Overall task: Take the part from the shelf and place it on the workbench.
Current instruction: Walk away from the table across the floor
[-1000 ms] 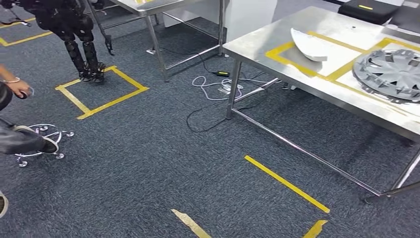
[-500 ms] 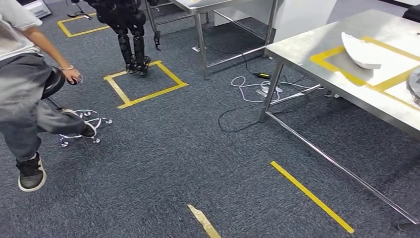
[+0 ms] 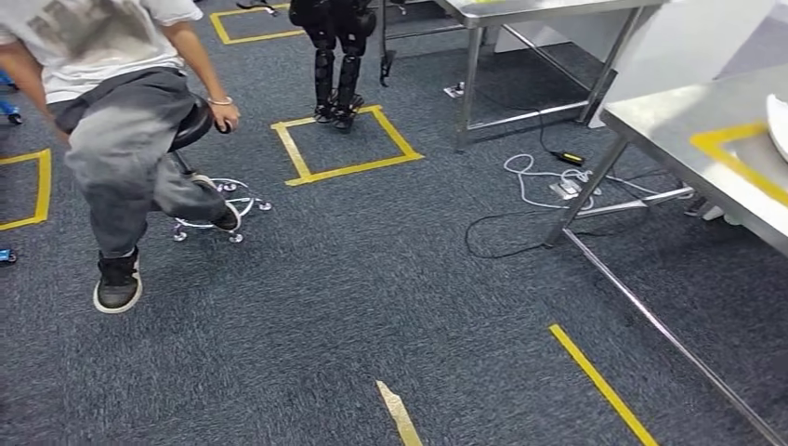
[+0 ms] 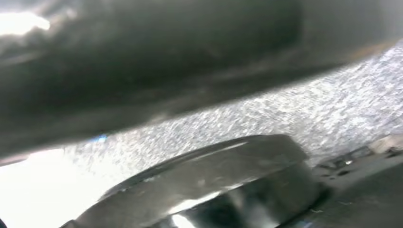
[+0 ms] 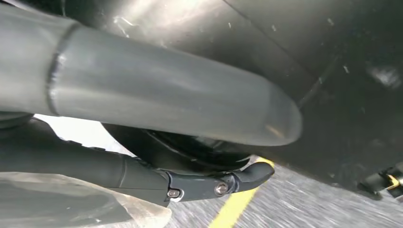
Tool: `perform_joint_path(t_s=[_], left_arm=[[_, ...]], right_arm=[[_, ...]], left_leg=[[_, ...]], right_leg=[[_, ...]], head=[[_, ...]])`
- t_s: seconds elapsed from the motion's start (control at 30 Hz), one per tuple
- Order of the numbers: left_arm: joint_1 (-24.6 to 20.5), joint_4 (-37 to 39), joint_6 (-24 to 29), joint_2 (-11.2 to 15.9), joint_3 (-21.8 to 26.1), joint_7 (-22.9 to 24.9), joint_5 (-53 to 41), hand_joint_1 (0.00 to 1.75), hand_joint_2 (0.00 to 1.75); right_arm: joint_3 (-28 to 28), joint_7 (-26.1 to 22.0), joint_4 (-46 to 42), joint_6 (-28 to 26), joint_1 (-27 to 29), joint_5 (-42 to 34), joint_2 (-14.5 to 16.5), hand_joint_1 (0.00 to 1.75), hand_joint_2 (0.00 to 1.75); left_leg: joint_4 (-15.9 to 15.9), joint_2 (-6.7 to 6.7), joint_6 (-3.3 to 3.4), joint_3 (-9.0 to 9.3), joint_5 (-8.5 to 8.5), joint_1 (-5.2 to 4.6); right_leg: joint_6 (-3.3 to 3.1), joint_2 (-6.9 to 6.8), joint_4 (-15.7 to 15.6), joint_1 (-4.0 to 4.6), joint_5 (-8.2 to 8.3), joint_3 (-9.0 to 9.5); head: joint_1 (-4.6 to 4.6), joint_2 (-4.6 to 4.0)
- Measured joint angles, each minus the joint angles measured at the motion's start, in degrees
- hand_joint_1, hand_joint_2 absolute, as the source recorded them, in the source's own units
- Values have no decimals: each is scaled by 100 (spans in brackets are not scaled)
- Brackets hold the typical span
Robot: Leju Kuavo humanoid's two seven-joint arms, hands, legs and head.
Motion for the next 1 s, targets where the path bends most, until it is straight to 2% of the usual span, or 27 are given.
perform_joint_path(t_s=[0.03, 0.07, 0.1, 0.13, 0.17, 0.2, 0.23, 0.27, 0.3, 0.33, 0.37, 0.43, 0.47, 0.5, 0.57, 0.6, 0.63, 0.67, 0.7, 0.73, 0.8, 0.87, 0.93, 0.97, 1.0], left_arm=[[1, 0, -3, -1, 0, 1, 1, 0, 0], [-4, 0, -7, -2, 0, 2, 0, 0, 0], [-7, 0, -10, -3, 0, 2, -1, 0, 0], [-7, 0, -13, -3, 0, 2, -2, 0, 0], [-4, 0, -14, -2, 0, 2, -2, 0, 0], [0, 0, -15, -2, 0, 2, -2, 0, 0], [3, 0, -16, -3, 0, 2, -2, 0, 0], [3, 0, -18, -4, 0, 2, -2, 0, 0], [-2, 0, -20, -5, 0, 2, -3, 0, 0], [-4, 1, -22, -6, 0, 2, -3, 0, 0], [-2, 1, -23, -6, 0, 2, -4, 0, 0], [19, 2, -24, -4, 0, 2, -4, 0, 0], [26, 2, -24, -4, 0, 2, -4, 0, 0], [26, 2, -23, -2, 0, 2, -4, 0, 0], [15, 2, -22, -2, 0, 3, -4, 0, 0], [12, 2, -22, -1, 0, 4, -4, 0, 0], [16, 2, -25, 0, 0, 4, -4, 0, 0], [26, 2, -33, 1, 0, 4, -4, 0, 0], [35, 2, -45, 3, 0, 4, -4, 0, 0], [42, 2, -57, 5, 0, 4, -4, 0, 0], [29, 2, -72, 5, 0, 4, -9, 0, 0], [10, 2, -66, 0, 0, 4, -32, 0, 0], [20, 2, -54, 0, 0, 4, -50, 0, 0], [30, 2, -48, 0, 0, 4, -51, 0, 0], [33, 2, -42, 0, 0, 4, -53, 0, 0]], right_arm=[[15, -3, 0, 0, -7, 1, -1, 0, 0], [28, -2, 0, 0, -26, 2, -1, 0, 0], [43, 0, 0, 0, -46, 2, -2, 0, 0], [56, 3, 0, 1, -66, 2, -2, 0, 0], [69, 8, 0, 1, -81, 3, -2, 0, 0], [82, 13, 0, 3, -84, 5, -2, 0, 0], [91, 17, 0, 7, -77, 7, -2, 0, 0], [99, 17, 2, 10, -72, 7, -1, 0, 0], [107, 18, 3, 14, -69, 7, 2, 0, 0], [112, 15, 5, 16, -71, 6, 5, 0, 0], [116, 13, 7, 17, -77, 4, 9, 0, 0], [120, 14, 6, 22, -81, 3, 19, 0, 0], [121, 18, 5, 23, -79, 3, 24, 0, 0], [122, 23, 5, 23, -74, 4, 29, 0, 0], [123, 33, 3, 22, -54, 6, 30, 0, 0], [123, 38, 3, 22, -45, 6, 28, 0, 0], [123, 43, 2, 22, -38, 7, 25, 0, 0], [123, 50, 2, 23, -36, 7, 22, 0, 0], [123, 58, 2, 25, -33, 8, 21, 0, 0], [124, 62, 2, 27, -29, 8, 20, 0, 0], [125, 68, 1, 32, -16, 9, 15, 0, 0], [125, 77, 0, 37, -3, 10, 8, 0, 0], [125, 93, -3, 39, 1, 10, 5, 0, 0], [126, 96, -5, 40, 1, 10, 3, 0, 0], [129, 93, -7, 41, -4, 10, 1, 0, 0]], left_leg=[[-7, -62, 24, 2, 7, 8], [-6, -130, 43, -1, 8, 8], [-5, -207, 54, 0, 6, 5], [-4, -289, 59, 6, 4, 2], [-2, -374, 60, 14, 2, 1], [1, -464, 57, 25, 1, 2], [4, -552, 52, 32, -2, 4], [18, -632, 37, 23, -1, 0], [34, -711, 15, -3, 4, 0], [43, -776, -17, -38, 19, 6], [45, -844, -57, -72, 44, 16], [35, -946, -126, -103, 75, 31], [85, -882, -155, -127, 38, 25], [242, -742, -184, -199, -62, 15], [878, -381, -250, -497, -391, 29], [1247, -283, -282, -672, -543, 52], [1502, -235, -308, -789, -614, 79], [1574, -206, -331, -816, -586, 106], [1413, -173, -350, -725, -450, 132], [1089, -112, -362, -553, -254, 152], [355, 158, -349, -167, -2, 132], [59, 316, -274, -23, -14, 84], [37, 208, -182, -25, -35, 78], [26, 143, -148, -18, -34, 86], [13, 81, -111, -12, -27, 96]], right_leg=[[13, 181, 313, -10, -167, -156], [20, 289, 690, -14, -334, -345], [26, 338, 1036, -15, -447, -531], [28, 361, 1243, -14, -461, -663], [27, 376, 1245, -16, -361, -705], [24, 406, 1040, -23, -160, -655], [21, 500, 691, -38, 90, -542], [16, 677, 350, -60, 281, -432], [9, 836, 72, -83, 401, -337], [-2, 964, -83, -96, 447, -283], [-22, 1008, -127, -97, 435, -261], [-87, 862, -184, -96, 467, -208], [-127, 776, -223, -102, 487, -176], [-160, 673, -265, -111, 505, -144], [-203, 464, -308, -106, 504, -104], [-211, 360, -310, -100, 494, -100], [-216, 268, -309, -96, 482, -96], [-214, 186, -309, -95, 470, -89], [-206, 111, -308, -95, 455, -75], [-190, 43, -308, -96, 437, -53], [-121, -76, -301, -70, 377, -27], [-47, -191, -307, -34, 318, -14], [7, -284, -328, -31, 278, 54], [33, -230, -301, -38, 234, 70], [54, -106, -171, -46, 139, 30]], head=[[15, -1], [27, 0], [30, 0], [29, 0], [30, 0], [29, 0], [31, 0], [33, 0], [32, 0], [32, 0], [30, 0], [28, 0], [14, 0], [-4, 0], [-39, 0], [-43, 0], [-44, -1], [-44, -1], [-45, -1], [-46, -1], [-52, -1], [-46, -1], [-37, -1], [-29, -1], [-12, -1]])
